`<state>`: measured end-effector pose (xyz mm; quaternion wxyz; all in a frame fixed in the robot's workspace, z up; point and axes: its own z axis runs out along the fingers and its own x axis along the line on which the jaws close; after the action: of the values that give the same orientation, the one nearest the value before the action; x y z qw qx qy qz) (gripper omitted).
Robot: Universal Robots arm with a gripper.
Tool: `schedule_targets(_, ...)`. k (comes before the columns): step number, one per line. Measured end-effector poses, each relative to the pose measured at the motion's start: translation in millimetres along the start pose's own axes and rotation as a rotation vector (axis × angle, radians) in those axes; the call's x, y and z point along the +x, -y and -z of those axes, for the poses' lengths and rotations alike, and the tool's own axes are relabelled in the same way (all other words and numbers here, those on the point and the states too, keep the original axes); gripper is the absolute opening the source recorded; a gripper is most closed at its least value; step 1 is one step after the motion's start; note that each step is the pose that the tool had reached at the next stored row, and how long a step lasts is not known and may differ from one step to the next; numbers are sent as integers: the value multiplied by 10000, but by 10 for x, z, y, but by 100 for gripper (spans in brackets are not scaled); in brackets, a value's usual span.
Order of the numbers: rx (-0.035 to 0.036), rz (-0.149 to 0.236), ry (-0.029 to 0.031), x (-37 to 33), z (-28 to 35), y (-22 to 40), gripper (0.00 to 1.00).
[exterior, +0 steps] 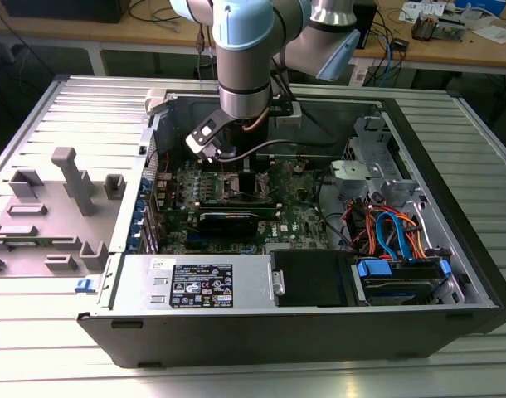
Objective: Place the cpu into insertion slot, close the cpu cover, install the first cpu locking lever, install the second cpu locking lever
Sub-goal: 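Place the cpu into insertion slot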
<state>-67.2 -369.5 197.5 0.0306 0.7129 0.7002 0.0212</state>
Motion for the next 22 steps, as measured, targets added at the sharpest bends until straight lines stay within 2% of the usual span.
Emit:
schedule_targets(19,0,0,1,0,41,-3,67)
schedule_targets(21,3,1,5,-1,67,-5,67)
schedule_targets(22,1,0,2,-1,101,-7,67)
